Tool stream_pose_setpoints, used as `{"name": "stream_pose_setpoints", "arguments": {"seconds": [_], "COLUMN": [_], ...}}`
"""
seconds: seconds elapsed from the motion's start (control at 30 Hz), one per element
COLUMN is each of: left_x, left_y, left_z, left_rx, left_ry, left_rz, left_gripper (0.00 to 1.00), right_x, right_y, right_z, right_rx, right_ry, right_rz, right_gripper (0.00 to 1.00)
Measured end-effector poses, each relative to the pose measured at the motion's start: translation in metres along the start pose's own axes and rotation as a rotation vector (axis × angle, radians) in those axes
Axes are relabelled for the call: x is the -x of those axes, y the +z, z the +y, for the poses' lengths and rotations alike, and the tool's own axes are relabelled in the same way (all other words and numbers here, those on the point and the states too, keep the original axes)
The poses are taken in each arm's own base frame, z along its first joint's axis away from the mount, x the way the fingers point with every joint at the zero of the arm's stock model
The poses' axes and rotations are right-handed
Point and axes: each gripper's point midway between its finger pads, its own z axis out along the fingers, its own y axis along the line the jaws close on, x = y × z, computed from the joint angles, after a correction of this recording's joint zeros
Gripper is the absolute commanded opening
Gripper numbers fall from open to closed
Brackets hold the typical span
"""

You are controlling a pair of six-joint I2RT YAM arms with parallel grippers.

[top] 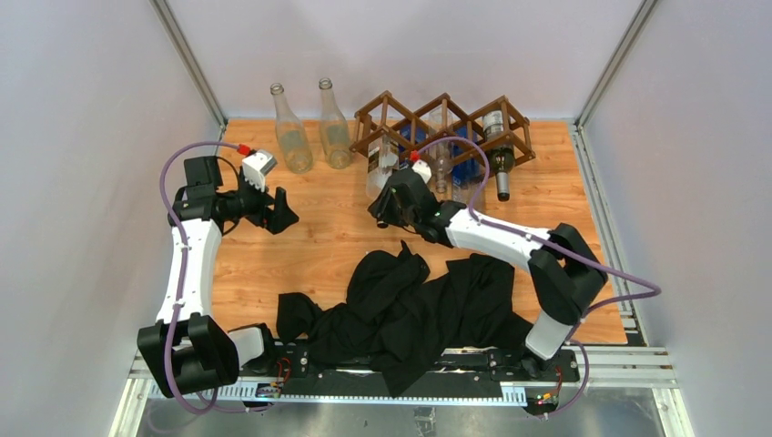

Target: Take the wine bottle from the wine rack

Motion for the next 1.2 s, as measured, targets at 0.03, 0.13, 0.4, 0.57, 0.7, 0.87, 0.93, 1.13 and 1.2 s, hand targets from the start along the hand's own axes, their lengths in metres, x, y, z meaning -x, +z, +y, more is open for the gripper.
{"name": "stream_pose_setpoints", "arguments": {"seconds": [0.03,0.13,0.4,0.57,0.7,0.87,0.93,1.13,1.2], "left_x": [0.0,0.001,0.004,0.008,0.013,0.028,0.031,0.037,0.039], "left_y": [0.0,0.001,0.004,0.006,0.003,-0.01,-0.016,-0.033,-0.033], "left_z": [0.0,0.0,-0.009,-0.019,-0.027,-0.041,-0.047,-0.076,-0.086], "left_rx": [0.0,-0.002,-0.033,-0.055,-0.067,-0.067,-0.065,-0.066,-0.079], "left_ry": [0.0,0.006,0.029,0.055,0.094,0.242,0.322,0.669,0.767], "left_rz": [-0.001,-0.004,-0.006,-0.013,-0.029,-0.096,-0.124,-0.207,-0.221], "left_gripper": [0.94,0.97,0.96,0.95,0.96,1.0,1.0,1.0,1.0], "right_x": [-0.004,-0.019,-0.045,-0.047,-0.041,-0.046,-0.05,-0.065,-0.068], "right_y": [-0.006,-0.026,-0.08,-0.1,-0.108,-0.118,-0.123,-0.143,-0.146], "right_z": [-0.001,-0.005,-0.015,-0.016,-0.013,-0.011,-0.01,0.004,0.012], "right_rx": [0.003,0.015,0.043,0.062,0.08,0.087,0.098,0.169,0.192], "right_ry": [-0.006,-0.032,-0.115,-0.134,-0.148,-0.227,-0.264,-0.37,-0.392], "right_rz": [0.006,0.025,0.064,0.066,0.052,0.113,0.149,0.31,0.353], "right_gripper": [0.0,0.0,0.0,0.0,0.0,0.0,0.0,0.0,0.0]}}
